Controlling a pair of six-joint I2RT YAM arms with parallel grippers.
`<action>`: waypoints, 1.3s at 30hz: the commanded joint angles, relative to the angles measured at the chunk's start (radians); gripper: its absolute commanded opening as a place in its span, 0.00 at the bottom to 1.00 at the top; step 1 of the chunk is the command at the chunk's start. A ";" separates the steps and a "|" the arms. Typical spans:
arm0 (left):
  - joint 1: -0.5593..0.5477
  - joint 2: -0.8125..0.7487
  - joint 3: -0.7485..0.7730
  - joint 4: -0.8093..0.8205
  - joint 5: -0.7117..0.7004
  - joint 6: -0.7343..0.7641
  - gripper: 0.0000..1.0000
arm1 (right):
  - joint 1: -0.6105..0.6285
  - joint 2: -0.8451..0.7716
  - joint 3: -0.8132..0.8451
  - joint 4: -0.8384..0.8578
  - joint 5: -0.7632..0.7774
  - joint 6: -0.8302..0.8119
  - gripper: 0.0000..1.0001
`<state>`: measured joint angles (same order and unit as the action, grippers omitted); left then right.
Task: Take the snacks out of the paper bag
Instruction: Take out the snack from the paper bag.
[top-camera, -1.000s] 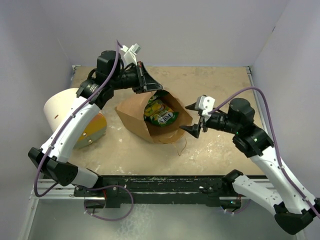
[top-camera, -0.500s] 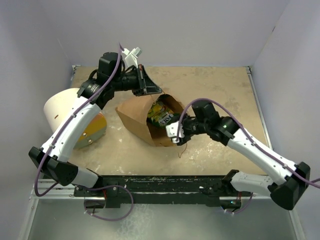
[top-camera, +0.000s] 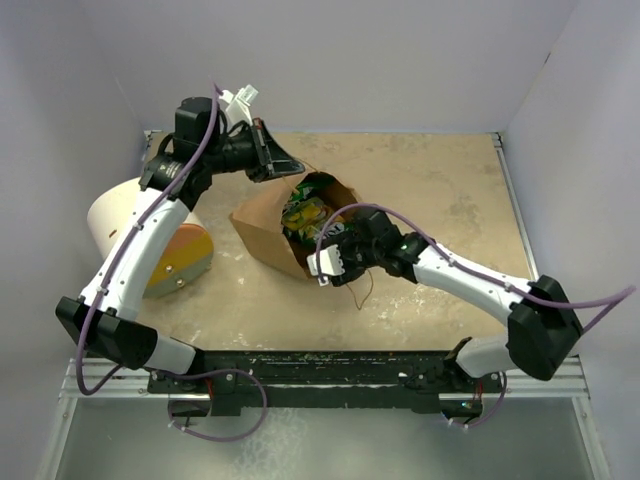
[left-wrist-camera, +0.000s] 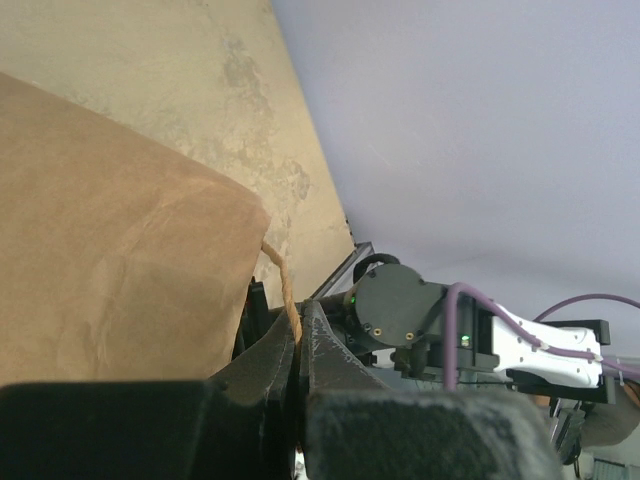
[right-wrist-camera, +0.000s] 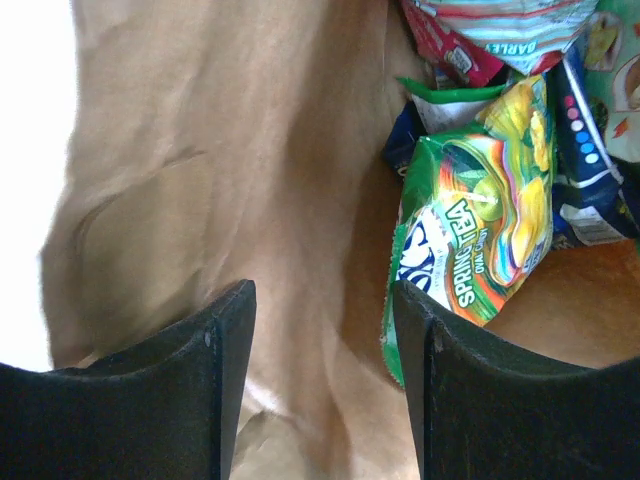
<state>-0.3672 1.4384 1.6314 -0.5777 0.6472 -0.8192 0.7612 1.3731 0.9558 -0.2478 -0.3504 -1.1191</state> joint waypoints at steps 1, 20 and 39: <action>0.044 -0.017 0.024 0.050 0.073 0.009 0.00 | 0.007 0.054 -0.009 0.202 0.049 -0.007 0.60; 0.060 -0.037 0.002 0.059 0.123 -0.006 0.00 | 0.010 0.146 0.104 0.324 0.140 0.133 0.10; 0.063 -0.050 0.003 0.032 0.077 -0.012 0.00 | 0.012 -0.057 0.299 0.094 0.075 0.323 0.00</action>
<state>-0.3141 1.3949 1.5803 -0.5621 0.7277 -0.8295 0.7681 1.3823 1.1545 -0.1116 -0.2539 -0.8253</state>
